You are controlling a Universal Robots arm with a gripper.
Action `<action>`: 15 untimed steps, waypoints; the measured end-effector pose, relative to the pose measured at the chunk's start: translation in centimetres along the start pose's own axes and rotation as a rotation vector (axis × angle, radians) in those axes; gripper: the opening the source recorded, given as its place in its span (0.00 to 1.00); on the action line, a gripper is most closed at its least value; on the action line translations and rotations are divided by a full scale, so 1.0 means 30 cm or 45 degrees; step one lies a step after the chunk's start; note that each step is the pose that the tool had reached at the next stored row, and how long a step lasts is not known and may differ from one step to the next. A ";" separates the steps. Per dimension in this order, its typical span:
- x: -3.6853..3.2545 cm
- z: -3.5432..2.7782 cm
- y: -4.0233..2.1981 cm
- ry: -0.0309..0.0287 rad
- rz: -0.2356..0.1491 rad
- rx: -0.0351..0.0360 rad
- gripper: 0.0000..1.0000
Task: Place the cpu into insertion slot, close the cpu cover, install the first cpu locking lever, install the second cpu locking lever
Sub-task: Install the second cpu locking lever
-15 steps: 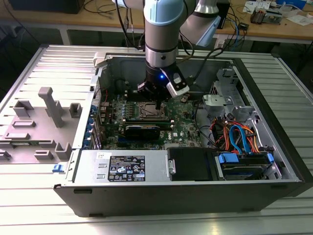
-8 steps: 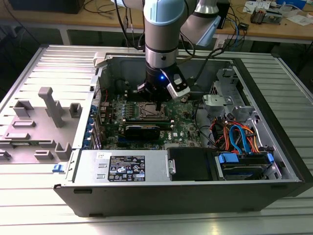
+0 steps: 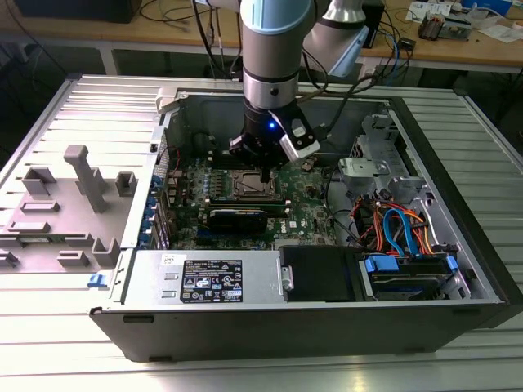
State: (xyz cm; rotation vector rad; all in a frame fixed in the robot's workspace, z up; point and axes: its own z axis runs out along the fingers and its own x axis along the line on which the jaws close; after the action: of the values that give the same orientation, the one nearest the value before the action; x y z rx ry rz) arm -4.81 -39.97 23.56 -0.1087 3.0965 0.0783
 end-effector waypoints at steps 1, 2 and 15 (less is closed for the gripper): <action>0.000 0.000 -0.004 0.0000 0.000 0.0000 0.11; 0.000 0.000 -0.007 0.0000 0.000 0.0001 0.11; 0.007 -0.005 -0.075 0.0000 0.000 0.0001 0.11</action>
State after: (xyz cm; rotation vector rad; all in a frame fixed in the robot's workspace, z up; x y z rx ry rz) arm -4.86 -42.25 23.58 -0.1086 3.0966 0.0782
